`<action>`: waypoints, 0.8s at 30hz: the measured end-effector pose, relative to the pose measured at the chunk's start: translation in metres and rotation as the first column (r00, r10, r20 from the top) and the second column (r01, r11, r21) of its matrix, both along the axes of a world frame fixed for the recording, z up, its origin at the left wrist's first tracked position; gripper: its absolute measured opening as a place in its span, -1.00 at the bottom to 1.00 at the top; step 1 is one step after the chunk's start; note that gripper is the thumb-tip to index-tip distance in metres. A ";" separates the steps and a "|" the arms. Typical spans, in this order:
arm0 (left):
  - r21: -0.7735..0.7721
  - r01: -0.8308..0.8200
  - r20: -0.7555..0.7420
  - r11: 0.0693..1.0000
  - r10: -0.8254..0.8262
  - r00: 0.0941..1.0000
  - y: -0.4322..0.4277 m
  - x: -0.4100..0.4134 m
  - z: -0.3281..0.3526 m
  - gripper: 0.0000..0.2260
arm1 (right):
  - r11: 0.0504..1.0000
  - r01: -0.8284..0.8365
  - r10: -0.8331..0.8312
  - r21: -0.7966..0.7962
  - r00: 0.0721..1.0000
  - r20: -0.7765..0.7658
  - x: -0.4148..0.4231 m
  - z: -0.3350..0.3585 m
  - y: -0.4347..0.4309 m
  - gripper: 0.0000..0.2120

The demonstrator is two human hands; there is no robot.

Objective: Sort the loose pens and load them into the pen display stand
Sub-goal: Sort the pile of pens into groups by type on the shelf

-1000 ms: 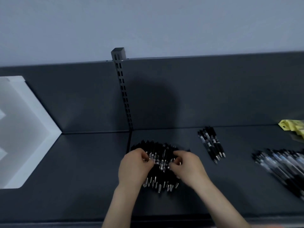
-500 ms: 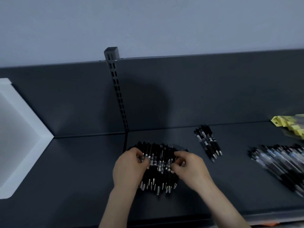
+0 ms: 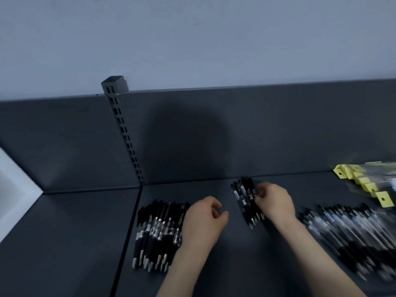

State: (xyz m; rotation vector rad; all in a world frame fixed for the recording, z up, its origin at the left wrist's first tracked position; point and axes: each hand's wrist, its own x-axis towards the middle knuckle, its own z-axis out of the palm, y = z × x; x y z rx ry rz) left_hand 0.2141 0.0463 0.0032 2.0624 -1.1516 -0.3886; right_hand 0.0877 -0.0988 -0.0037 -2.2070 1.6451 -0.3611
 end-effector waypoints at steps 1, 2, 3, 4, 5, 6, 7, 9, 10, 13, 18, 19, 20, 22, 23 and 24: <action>0.016 0.016 0.005 1.000 -0.016 1.000 -0.008 -0.006 -0.002 -0.84 | 1.000 -0.020 0.021 0.023 0.999 -0.043 0.001 -0.001 -0.005 -0.85; 0.034 0.025 0.014 0.999 -0.026 1.000 -0.016 -0.012 -0.003 -0.83 | 0.998 -0.037 0.040 0.049 0.996 -0.073 0.003 -0.004 -0.009 -0.88; 0.055 0.029 0.023 0.998 -0.030 0.999 -0.023 -0.016 -0.004 -0.82 | 0.996 -0.049 0.056 0.078 0.994 -0.090 0.004 -0.006 -0.013 -0.88; 0.075 0.028 0.030 0.997 -0.030 0.999 -0.031 -0.021 -0.005 -0.82 | 0.992 -0.057 0.068 0.111 0.993 -0.098 0.005 -0.007 -0.017 -0.87; 0.098 0.025 0.038 0.995 -0.029 0.999 -0.038 -0.024 -0.006 -0.81 | 0.988 -0.064 0.079 0.143 0.992 -0.102 0.005 -0.007 -0.020 -0.87; 0.123 0.021 0.050 0.992 -0.027 0.998 -0.046 -0.028 -0.006 -0.81 | 0.983 -0.066 0.084 0.173 0.991 -0.104 0.005 -0.006 -0.023 -0.87; 0.147 0.013 0.068 0.989 -0.024 0.997 -0.053 -0.032 -0.006 -0.82 | 0.978 -0.066 0.088 0.199 0.991 -0.104 0.003 -0.005 -0.025 -0.86; 0.183 -0.004 0.117 0.983 -0.017 0.993 -0.065 -0.039 -0.005 -0.84 | 0.973 -0.074 0.096 0.218 0.991 -0.096 -0.004 -0.006 -0.028 -0.84; 0.197 -0.014 0.142 0.980 -0.014 0.990 -0.070 -0.041 -0.005 -0.85 | 0.974 -0.079 0.100 0.213 0.991 -0.086 -0.009 -0.007 -0.028 -0.84; 0.264 -0.048 0.198 0.963 -0.006 0.980 -0.083 -0.048 -0.006 -0.85 | 0.978 -0.103 0.112 0.180 0.993 -0.040 -0.025 -0.011 -0.025 -0.85; 0.365 -0.095 0.204 0.926 0.020 0.979 -0.098 -0.056 -0.007 -0.75 | 0.982 -0.136 0.130 0.134 0.990 0.053 -0.046 -0.012 -0.018 -0.80; 0.382 -0.098 0.190 0.919 0.025 0.981 -0.101 -0.057 -0.007 -0.74 | 0.982 -0.138 0.129 0.131 0.989 0.070 -0.048 -0.010 -0.017 -0.80; 0.396 -0.096 0.175 0.913 0.028 0.984 -0.103 -0.057 -0.007 -0.76 | 0.982 -0.140 0.130 0.127 0.988 0.086 -0.050 -0.008 -0.016 -0.81; 0.412 -0.084 0.118 0.907 0.038 0.992 -0.107 -0.055 -0.007 -0.78 | 0.982 -0.150 0.137 0.115 0.984 0.115 -0.054 -0.004 -0.014 -0.81; 0.413 -0.076 0.089 0.908 0.043 0.995 -0.107 -0.053 -0.007 -0.78 | 0.982 -0.151 0.136 0.112 0.982 0.132 -0.055 -0.002 -0.013 -0.81; 0.408 -0.072 0.064 0.910 0.050 0.997 -0.107 -0.051 -0.008 -0.76 | 0.983 -0.147 0.129 0.114 0.979 0.155 -0.057 0.000 -0.012 -0.80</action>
